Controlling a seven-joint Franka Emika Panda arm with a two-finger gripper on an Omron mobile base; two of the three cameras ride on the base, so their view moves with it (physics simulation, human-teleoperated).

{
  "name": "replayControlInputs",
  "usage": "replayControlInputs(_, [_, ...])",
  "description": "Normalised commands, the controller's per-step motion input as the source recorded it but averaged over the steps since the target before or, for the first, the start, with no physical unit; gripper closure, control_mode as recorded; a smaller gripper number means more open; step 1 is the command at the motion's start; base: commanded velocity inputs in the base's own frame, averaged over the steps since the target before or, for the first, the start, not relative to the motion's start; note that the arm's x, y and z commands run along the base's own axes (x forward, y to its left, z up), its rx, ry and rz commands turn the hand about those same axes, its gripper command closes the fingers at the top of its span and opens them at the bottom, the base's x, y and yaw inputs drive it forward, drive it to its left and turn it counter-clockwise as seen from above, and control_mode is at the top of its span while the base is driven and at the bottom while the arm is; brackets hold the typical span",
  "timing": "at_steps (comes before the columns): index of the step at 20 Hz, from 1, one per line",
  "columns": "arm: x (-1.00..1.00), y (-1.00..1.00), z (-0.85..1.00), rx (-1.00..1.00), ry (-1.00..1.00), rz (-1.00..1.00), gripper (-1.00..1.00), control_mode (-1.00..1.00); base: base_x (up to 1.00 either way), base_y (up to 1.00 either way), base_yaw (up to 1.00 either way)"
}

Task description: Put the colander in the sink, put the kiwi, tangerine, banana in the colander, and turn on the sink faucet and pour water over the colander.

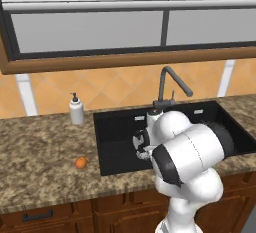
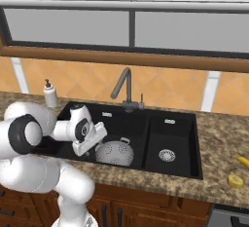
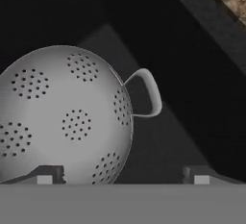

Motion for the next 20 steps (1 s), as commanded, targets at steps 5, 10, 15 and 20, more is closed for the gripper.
replayControlInputs(5, [-0.19,0.03,0.87,0.00,0.10,0.11,-1.00,-1.00,0.00,0.00,0.00])
replayControlInputs(10, [-0.61,0.26,0.47,-0.04,0.06,0.47,-1.00,-1.00,0.00,0.00,0.00])
replayControlInputs(15, [-0.48,0.33,0.43,-0.17,0.00,0.86,-1.00,-1.00,0.00,0.00,0.00])
replayControlInputs(20, [-0.35,0.42,0.45,-0.21,0.01,0.95,-1.00,-1.00,0.00,0.00,0.00])
